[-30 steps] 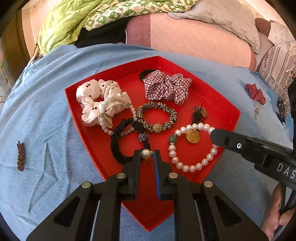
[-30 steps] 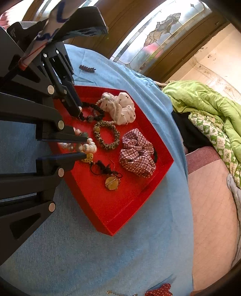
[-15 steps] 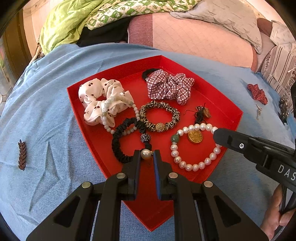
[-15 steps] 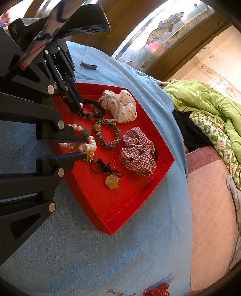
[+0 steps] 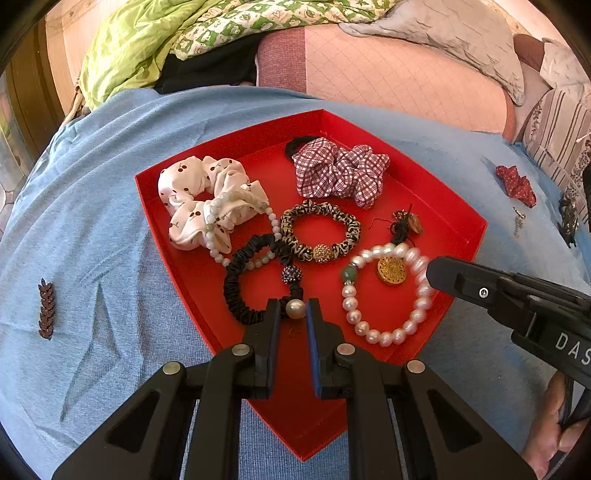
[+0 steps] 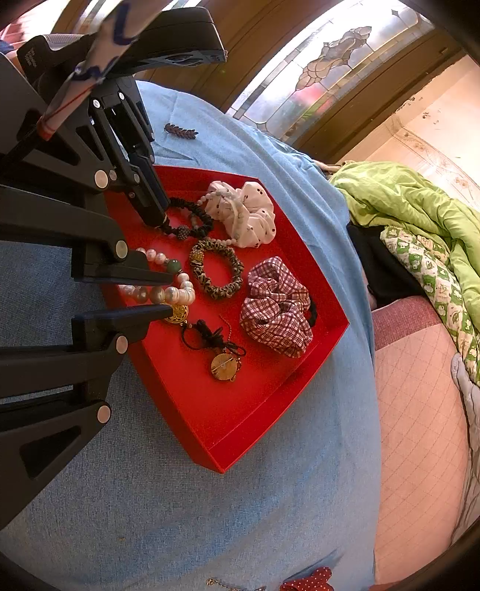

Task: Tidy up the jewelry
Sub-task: 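Lower both pearl items into the red tray and open both tools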

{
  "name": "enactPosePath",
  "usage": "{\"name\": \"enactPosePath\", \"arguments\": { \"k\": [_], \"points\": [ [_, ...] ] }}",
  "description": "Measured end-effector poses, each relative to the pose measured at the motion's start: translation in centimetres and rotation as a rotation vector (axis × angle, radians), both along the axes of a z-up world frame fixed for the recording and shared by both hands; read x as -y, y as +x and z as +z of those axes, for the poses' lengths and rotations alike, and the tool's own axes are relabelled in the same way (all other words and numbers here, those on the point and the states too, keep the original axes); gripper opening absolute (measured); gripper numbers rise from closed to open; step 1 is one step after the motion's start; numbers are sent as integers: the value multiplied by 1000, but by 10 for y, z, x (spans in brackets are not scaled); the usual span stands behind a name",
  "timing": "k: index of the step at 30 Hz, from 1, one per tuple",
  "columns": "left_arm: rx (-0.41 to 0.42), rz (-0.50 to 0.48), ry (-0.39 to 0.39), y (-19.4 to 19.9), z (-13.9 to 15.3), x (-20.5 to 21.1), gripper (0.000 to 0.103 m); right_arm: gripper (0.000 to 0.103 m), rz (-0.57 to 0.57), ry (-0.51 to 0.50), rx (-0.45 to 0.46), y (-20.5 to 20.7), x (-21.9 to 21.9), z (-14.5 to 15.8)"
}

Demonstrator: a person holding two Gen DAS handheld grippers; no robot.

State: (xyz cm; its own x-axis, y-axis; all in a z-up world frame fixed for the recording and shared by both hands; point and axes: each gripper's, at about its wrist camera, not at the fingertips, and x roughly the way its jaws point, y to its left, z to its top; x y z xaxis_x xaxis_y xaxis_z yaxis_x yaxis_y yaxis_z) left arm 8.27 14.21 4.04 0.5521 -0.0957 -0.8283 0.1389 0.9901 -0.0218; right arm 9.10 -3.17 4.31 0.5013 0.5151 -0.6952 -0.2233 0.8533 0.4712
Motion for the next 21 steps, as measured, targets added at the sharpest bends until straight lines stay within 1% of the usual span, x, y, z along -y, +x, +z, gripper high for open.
{"name": "enactPosePath", "arguments": {
  "k": [9,12,14,21],
  "points": [
    [1,-1,8,-1,-1,1,14,12,2,-4,1,0,-2,0],
    [3,-2,14,-1,-1,2,18,12,1,-4,2,0,-2,0],
    [6,-2,18,-2,-1,2,27,12,2,-4,1,0,-2,0],
    [6,3,17,-1,0,1,28,12,-2,-3,1,-1,-1,0]
  ]
}}
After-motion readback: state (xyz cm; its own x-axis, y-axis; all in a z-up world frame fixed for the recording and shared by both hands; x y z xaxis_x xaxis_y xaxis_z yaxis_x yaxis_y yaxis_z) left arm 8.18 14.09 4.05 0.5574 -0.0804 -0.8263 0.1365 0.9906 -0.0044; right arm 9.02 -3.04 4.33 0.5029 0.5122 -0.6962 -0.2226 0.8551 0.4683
